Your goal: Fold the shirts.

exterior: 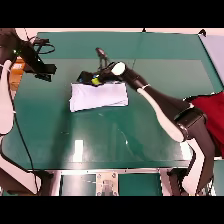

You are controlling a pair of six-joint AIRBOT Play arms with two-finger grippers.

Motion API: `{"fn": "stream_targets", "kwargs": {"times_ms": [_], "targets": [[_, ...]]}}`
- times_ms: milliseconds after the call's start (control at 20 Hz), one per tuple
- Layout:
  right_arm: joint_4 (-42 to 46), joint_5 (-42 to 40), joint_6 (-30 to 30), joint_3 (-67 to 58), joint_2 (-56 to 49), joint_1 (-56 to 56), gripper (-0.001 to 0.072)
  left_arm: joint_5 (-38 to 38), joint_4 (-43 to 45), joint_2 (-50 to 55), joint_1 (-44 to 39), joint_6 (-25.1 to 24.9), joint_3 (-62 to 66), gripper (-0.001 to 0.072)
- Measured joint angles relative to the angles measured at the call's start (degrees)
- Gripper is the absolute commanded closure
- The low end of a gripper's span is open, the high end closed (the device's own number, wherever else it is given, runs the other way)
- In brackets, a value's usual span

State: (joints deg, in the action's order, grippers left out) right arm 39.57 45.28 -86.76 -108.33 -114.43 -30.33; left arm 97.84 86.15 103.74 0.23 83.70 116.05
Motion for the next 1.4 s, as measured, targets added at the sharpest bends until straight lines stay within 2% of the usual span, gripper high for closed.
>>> {"fn": "stream_targets", "kwargs": {"times_ms": [250,400,450,600,750,800,850,900,1150,1400], "targets": [[2.3,15.1,-1.1,0.0,3.0,16.3,0.0220,0.2,0.3,0.0,0.2,-0.2,0.0,0.0676],[5.5,24.6,-2.7,2.1,3.7,24.5,0.0120,0.3,0.4,0.0,0.3,-0.2,0.0,0.0676],[6.4,26.4,-2.9,4.0,3.9,26.2,0.0120,0.3,0.4,0.0,0.3,-0.2,0.0,0.0676],[6.9,27.8,-2.8,11.9,4.0,27.1,0.0120,0.3,0.4,0.0,0.3,0.0,0.0,0.0676],[2.8,24.0,-0.4,18.4,3.2,24.0,0.0125,0.2,0.4,0.0,0.3,0.2,0.0,0.0676],[0.5,22.6,0.3,19.6,3.0,22.7,0.0187,0.2,0.4,0.0,0.3,0.2,0.0,0.0676],[-1.2,21.3,1.1,20.5,2.7,21.4,0.0453,0.2,0.4,0.0,0.3,0.2,0.0,0.0676],[-2.3,19.9,1.7,21.0,2.3,20.2,0.0676,0.2,0.4,0.0,0.3,0.3,0.0,0.0676],[-7.1,19.4,3.5,16.3,4.5,18.7,0.0692,0.3,0.2,0.0,0.3,0.3,0.0,0.0676],[-7.4,21.5,1.6,7.9,14.7,28.9,0.0692,0.9,-0.7,0.0,0.3,0.3,0.0,0.0676]]}}
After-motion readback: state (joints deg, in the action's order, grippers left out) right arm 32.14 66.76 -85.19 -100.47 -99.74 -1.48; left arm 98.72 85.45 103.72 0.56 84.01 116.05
